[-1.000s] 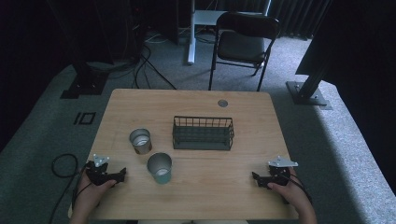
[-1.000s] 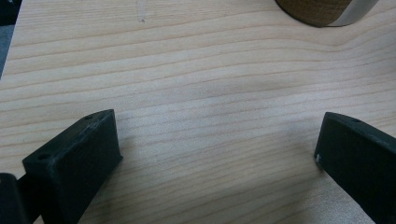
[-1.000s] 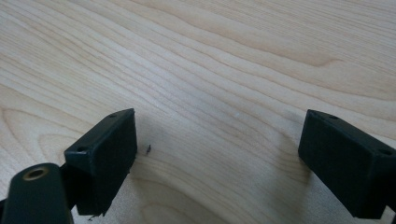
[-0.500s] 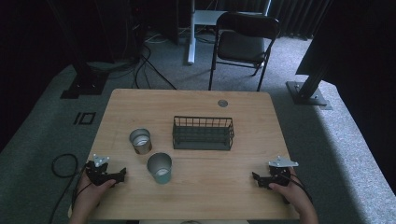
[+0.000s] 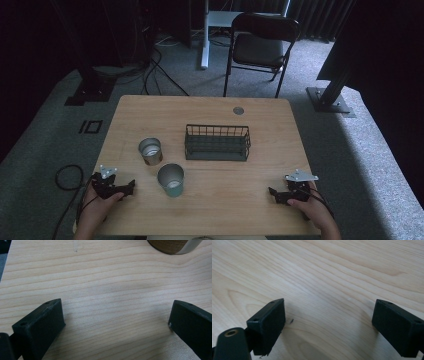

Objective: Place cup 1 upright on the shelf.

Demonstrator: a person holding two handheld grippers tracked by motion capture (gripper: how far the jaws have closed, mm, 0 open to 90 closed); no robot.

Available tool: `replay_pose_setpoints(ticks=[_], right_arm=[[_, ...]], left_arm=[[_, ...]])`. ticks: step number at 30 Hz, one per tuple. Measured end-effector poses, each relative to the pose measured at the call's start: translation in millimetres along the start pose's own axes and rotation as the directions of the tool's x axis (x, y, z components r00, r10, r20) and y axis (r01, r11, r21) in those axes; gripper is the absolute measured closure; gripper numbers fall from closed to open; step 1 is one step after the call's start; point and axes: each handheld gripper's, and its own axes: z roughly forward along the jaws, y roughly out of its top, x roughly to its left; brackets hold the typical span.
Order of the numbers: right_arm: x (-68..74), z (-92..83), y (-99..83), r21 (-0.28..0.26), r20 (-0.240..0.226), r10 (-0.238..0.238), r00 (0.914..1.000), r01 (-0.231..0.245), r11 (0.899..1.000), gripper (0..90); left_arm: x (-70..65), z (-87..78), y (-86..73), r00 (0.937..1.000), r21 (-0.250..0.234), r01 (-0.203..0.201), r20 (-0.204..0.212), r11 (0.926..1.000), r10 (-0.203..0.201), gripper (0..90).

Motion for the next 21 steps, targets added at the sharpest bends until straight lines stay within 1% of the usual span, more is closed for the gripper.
replay_pose_setpoints(ticks=[3,4,5,6,13,21], right_arm=[[3.9,1.7,1.5,-0.001,-0.018,-0.016,0.9997,0.016,1.0,11.3],[5.8,2.9,2.7,-0.003,-0.031,-0.022,0.9993,0.022,1.0,11.3],[5.8,2.9,2.7,-0.003,-0.031,-0.022,0.9993,0.022,1.0,11.3],[7.1,3.9,3.9,-0.007,-0.047,-0.032,0.9984,0.032,0.999,11.3],[11.8,6.6,10.7,-0.024,-0.06,-0.056,0.9966,0.054,0.998,11.3],[24.0,10.6,21.5,-0.044,-0.105,-0.095,0.9899,0.091,0.995,11.3]], left_arm=[[0.0,0.0,0.0,1.0,0.0,0.0,0.0,1.0,0.0,0.6],[0.0,0.0,0.0,1.0,0.0,0.0,0.0,1.0,0.0,0.6],[0.0,0.0,0.0,1.0,0.0,0.0,0.0,1.0,0.0,0.6],[0.0,0.0,0.0,1.0,0.0,0.0,0.0,1.0,0.0,0.6],[0.0,0.0,0.0,1.0,0.0,0.0,0.0,1.0,0.0,0.6],[0.0,0.0,0.0,1.0,0.0,0.0,0.0,1.0,0.0,0.6]])
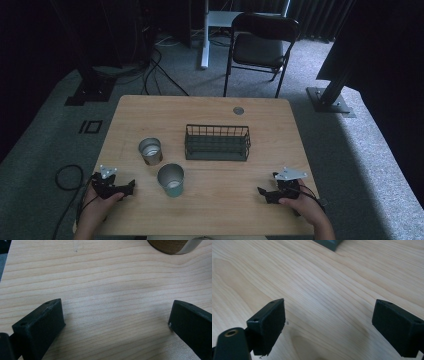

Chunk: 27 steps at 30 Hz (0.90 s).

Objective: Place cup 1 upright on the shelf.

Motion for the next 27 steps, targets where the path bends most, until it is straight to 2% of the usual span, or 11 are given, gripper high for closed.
replay_pose_setpoints(ticks=[1,15,27], right_arm=[[3.1,1.4,2.7,-0.006,-0.016,-0.009,0.9998,0.009,1.0,11.3],[21.2,14.2,18.9,-0.03,-0.085,-0.053,0.995,0.051,0.998,11.3],[39.5,28.3,33.0,-0.04,-0.149,-0.092,0.9845,0.087,0.995,11.3]], left_arm=[[0.0,0.0,0.0,1.0,0.0,0.0,0.0,1.0,0.0,0.6],[0.0,0.0,0.0,1.0,0.0,0.0,0.0,1.0,0.0,0.6],[0.0,0.0,0.0,1.0,0.0,0.0,0.0,1.0,0.0,0.6]])
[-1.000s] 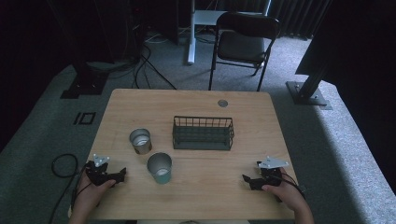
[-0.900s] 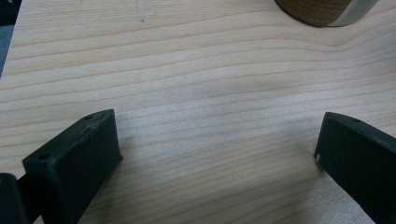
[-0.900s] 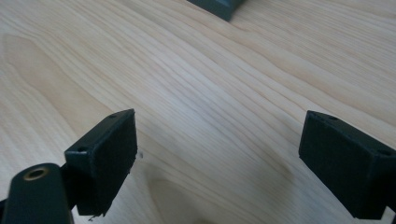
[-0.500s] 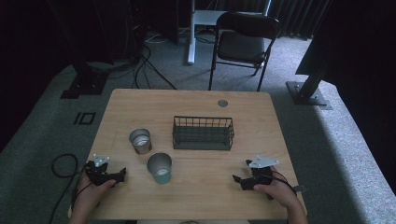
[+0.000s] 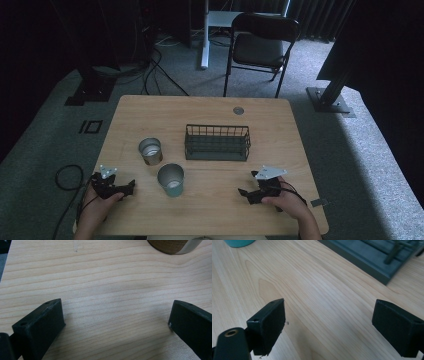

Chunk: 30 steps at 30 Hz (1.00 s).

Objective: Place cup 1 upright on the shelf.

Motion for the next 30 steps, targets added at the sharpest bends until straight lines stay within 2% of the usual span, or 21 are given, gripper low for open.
replay_pose_setpoints(ticks=[5,11,30], right_arm=[[5.1,6.1,5.0,0.005,-0.021,-0.024,0.9995,0.024,1.0,11.3],[12.4,14.4,13.1,-0.01,-0.045,-0.031,0.9985,0.031,0.999,11.3],[35.6,39.6,35.9,-0.028,-0.12,-0.093,0.9884,0.09,0.996,11.3]], left_arm=[[0.0,0.0,0.0,1.0,0.0,0.0,0.0,1.0,0.0,0.6],[0.0,0.0,0.0,1.0,0.0,0.0,0.0,1.0,0.0,0.6],[0.0,0.0,0.0,1.0,0.0,0.0,0.0,1.0,0.0,0.6]])
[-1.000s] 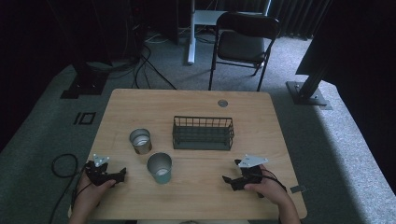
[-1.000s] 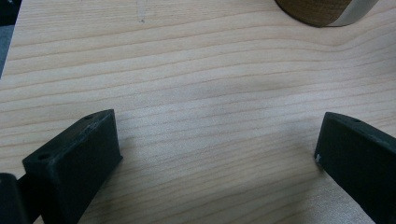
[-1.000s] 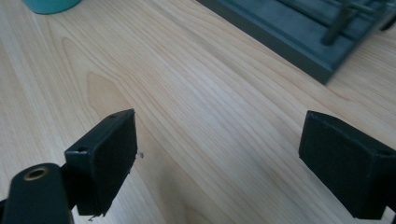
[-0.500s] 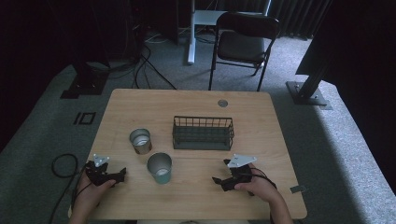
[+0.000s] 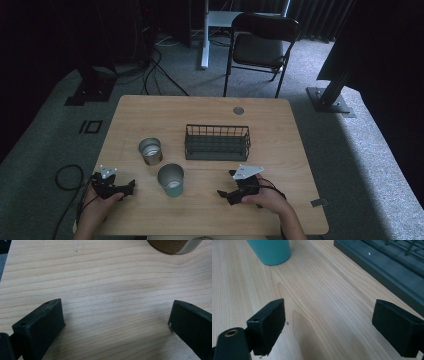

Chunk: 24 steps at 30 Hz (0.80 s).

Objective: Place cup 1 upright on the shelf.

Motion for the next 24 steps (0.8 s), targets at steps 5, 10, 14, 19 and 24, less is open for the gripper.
replay_pose_setpoints(ticks=[5,10,14,19,24], right_arm=[[4.3,7.6,4.1,-0.005,-0.02,-0.004,0.9998,0.003,1.0,11.3],[8.8,14.6,9.1,-0.006,-0.036,-0.019,0.9992,0.019,1.0,11.3],[12.8,19.8,14.5,-0.012,-0.049,-0.035,0.9982,0.035,0.999,11.3],[18.6,27.2,22.3,-0.021,-0.07,-0.049,0.9964,0.047,0.999,11.3],[24.0,35.3,28.3,-0.026,-0.086,-0.067,0.994,0.065,0.998,11.3]], left_arm=[[0.0,0.0,0.0,1.0,0.0,0.0,0.0,1.0,0.0,0.6],[0.0,0.0,0.0,1.0,0.0,0.0,0.0,1.0,0.0,0.6],[0.0,0.0,0.0,1.0,0.0,0.0,0.0,1.0,0.0,0.6],[0.0,0.0,0.0,1.0,0.0,0.0,0.0,1.0,0.0,0.6],[0.0,0.0,0.0,1.0,0.0,0.0,0.0,1.0,0.0,0.6]])
